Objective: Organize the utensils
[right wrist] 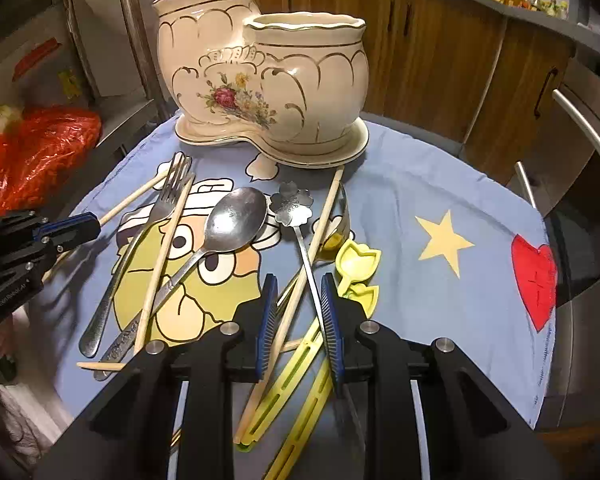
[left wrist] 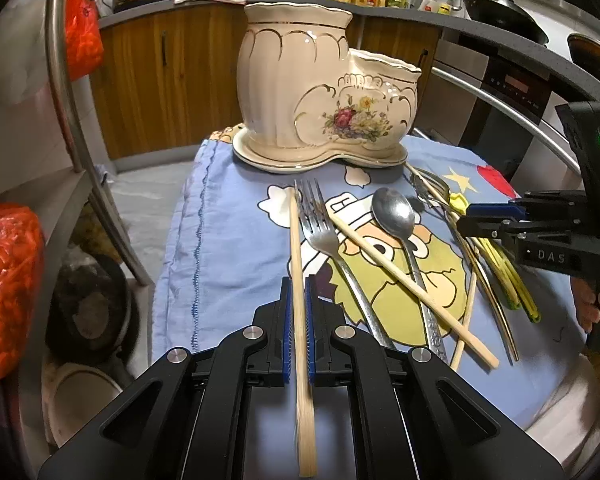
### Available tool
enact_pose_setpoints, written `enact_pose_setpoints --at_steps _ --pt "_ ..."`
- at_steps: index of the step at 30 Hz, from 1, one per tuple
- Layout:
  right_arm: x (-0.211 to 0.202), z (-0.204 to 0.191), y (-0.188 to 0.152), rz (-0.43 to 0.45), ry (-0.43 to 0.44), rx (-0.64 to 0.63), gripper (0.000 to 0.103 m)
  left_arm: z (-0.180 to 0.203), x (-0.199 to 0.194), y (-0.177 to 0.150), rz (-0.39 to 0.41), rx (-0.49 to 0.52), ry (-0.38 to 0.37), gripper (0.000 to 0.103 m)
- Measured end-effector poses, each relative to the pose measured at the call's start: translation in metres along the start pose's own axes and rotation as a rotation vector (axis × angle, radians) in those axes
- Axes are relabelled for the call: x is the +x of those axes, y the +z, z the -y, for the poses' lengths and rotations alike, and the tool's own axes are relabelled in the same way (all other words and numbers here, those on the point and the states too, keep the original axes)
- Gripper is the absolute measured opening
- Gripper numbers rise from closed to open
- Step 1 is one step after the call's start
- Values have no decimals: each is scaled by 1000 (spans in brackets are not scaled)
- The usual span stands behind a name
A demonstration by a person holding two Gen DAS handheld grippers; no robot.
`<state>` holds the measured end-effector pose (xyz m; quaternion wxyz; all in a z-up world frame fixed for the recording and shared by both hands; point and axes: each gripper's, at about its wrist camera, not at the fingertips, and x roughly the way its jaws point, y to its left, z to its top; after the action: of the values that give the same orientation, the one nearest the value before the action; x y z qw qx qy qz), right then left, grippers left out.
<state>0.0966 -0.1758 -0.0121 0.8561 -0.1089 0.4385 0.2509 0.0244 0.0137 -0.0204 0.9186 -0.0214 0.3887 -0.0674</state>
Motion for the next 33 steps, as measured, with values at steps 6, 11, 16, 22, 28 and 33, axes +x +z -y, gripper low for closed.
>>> enact_pose_setpoints --at_steps 6,11,16,22,28,33 --pt "2 15 5 -31 80 54 23 -1 0 0 -2 -4 -5 6" --pt "6 17 4 -59 132 69 10 -2 -1 0 -3 -4 -2 6" --pt "-2 8 1 -14 96 52 5 -3 -1 0 -3 -5 -3 6" --pt "-16 10 -4 41 105 87 5 -4 -3 -1 5 -5 -4 6" --pt "-34 4 -12 111 111 98 5 -5 -3 -1 6 -8 -5 6" --pt "-23 1 -29 34 132 128 5 -5 -3 -1 6 -8 -9 6"
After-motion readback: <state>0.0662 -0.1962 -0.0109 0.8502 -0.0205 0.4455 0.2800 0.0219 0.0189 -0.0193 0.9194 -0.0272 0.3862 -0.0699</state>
